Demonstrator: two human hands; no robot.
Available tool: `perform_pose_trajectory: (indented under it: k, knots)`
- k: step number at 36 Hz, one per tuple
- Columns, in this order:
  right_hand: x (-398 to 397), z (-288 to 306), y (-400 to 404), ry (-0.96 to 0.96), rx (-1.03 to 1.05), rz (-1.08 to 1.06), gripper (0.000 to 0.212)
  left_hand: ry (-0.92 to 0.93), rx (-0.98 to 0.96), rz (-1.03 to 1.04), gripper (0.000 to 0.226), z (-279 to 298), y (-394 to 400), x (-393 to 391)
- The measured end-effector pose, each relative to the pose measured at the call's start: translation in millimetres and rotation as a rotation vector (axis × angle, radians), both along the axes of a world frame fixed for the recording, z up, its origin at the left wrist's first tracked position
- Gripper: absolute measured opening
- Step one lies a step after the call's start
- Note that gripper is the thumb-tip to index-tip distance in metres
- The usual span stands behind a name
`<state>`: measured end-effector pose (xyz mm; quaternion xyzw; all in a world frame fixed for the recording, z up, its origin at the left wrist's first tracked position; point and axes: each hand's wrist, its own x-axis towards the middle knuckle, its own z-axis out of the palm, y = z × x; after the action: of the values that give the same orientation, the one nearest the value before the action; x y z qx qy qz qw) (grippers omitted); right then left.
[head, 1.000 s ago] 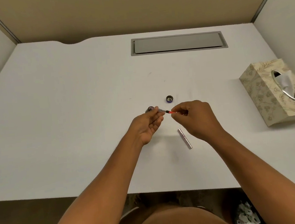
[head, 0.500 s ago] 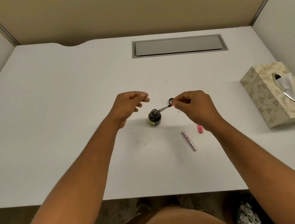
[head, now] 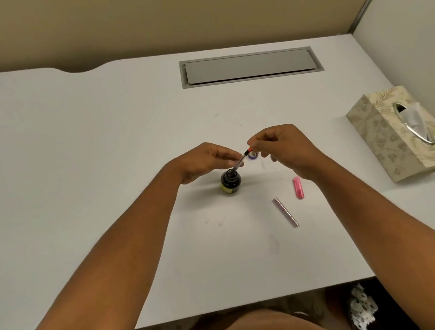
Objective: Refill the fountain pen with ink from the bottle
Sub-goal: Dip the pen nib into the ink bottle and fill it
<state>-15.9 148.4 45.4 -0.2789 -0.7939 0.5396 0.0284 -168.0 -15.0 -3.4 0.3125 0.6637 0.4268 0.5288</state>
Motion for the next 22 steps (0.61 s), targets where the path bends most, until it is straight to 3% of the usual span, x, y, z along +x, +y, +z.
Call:
perform_pose_trajectory:
  k: [22]
  knots:
    - [-11,-8,-15,0.030,0.159,-0.015,0.010,-0.064,0.052,-0.001,0.026,-22,-3,-9]
